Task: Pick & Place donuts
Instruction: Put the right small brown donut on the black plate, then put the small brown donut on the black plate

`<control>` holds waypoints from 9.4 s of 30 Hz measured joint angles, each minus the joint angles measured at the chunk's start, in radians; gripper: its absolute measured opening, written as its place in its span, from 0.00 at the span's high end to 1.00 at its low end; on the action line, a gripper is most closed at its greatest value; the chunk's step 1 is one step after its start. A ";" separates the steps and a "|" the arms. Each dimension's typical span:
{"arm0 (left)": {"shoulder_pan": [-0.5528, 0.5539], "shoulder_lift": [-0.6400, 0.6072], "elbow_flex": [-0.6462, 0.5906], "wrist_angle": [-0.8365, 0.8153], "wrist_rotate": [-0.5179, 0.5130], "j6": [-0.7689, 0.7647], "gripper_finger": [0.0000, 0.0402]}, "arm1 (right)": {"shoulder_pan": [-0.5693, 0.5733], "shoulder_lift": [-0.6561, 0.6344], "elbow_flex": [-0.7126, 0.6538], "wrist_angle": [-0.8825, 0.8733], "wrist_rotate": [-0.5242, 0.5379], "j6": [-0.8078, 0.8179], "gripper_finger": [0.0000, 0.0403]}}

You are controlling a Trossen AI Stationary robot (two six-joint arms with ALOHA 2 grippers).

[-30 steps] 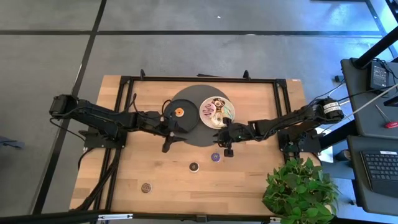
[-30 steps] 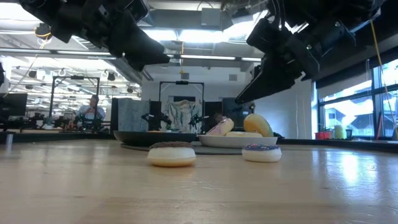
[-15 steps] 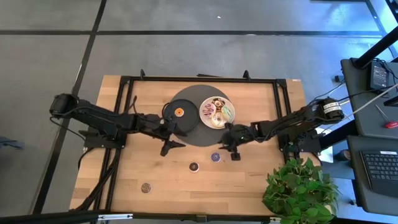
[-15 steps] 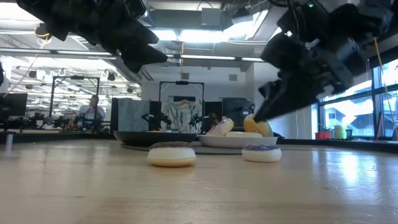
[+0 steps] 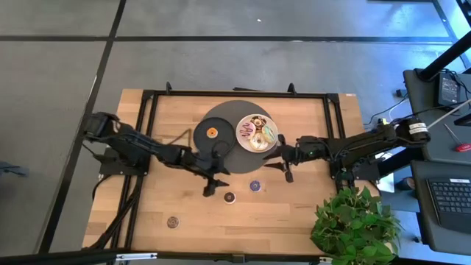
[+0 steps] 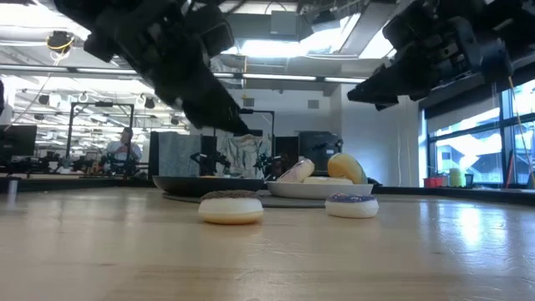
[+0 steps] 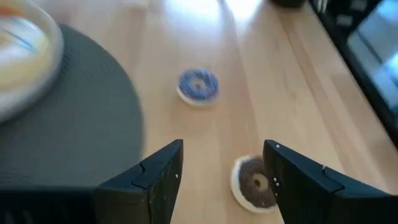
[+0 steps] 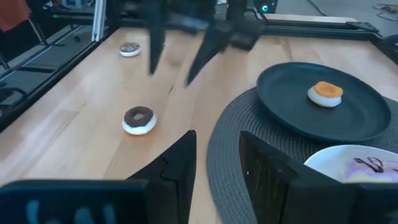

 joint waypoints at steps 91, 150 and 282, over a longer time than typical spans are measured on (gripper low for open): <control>0.401 0.103 0.171 -0.599 -0.283 -0.195 0.93 | 0.000 -0.009 -0.004 -0.123 0.063 -0.082 0.69; -0.458 -0.191 0.171 -0.815 -0.004 -0.194 0.61 | 0.000 -0.009 -0.004 -0.183 0.061 -0.022 0.69; 0.550 0.156 0.301 -0.615 -0.108 -0.143 0.93 | 0.000 -0.010 -0.004 -0.209 0.061 -0.027 0.69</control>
